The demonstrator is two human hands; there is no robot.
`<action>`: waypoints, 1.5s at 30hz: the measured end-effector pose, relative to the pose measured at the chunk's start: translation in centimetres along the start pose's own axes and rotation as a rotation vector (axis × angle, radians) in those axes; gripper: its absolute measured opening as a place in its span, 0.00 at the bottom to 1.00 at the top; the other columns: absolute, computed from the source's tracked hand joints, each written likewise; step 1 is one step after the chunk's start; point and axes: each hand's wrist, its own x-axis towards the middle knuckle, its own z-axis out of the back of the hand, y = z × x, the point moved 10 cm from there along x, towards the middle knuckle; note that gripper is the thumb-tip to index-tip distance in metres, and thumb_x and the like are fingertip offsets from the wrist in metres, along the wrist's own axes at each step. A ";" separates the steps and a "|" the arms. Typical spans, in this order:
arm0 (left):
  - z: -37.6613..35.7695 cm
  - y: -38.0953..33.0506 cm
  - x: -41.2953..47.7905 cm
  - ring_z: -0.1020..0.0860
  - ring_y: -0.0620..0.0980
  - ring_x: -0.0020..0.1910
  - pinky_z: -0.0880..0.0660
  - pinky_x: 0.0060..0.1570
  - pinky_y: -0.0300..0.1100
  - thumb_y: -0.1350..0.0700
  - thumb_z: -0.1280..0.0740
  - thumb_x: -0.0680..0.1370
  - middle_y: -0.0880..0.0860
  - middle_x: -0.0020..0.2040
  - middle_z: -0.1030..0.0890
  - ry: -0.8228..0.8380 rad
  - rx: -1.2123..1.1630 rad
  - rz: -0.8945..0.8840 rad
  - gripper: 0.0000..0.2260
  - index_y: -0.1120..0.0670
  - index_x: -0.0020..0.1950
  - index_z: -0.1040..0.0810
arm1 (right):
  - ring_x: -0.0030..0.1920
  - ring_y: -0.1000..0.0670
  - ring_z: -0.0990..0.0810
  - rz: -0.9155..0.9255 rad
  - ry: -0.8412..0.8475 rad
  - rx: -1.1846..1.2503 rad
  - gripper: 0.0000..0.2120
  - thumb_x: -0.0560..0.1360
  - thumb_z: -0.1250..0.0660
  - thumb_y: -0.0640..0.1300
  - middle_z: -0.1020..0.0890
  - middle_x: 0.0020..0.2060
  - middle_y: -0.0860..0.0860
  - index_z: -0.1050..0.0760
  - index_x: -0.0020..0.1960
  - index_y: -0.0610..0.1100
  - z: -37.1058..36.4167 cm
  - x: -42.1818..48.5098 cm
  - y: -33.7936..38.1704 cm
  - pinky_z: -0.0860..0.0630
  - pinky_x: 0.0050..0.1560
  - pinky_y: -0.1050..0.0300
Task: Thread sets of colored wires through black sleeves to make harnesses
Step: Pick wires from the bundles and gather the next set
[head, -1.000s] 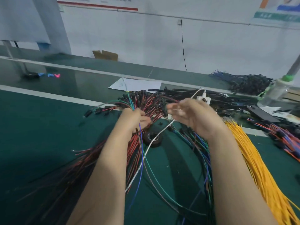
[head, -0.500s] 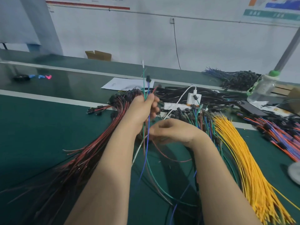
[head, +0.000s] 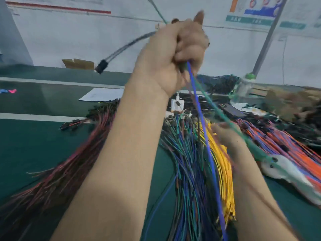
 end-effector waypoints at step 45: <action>4.7 16.5 10.1 0.41 0.39 0.15 0.46 0.12 0.30 0.62 0.46 0.81 0.47 0.23 0.35 -0.143 0.308 0.291 0.09 0.57 0.43 0.29 | 0.64 0.39 0.27 -0.067 -0.052 -0.763 0.17 0.77 0.41 0.39 0.26 0.63 0.35 0.28 0.63 0.32 8.8 4.9 -6.0 0.30 0.63 0.49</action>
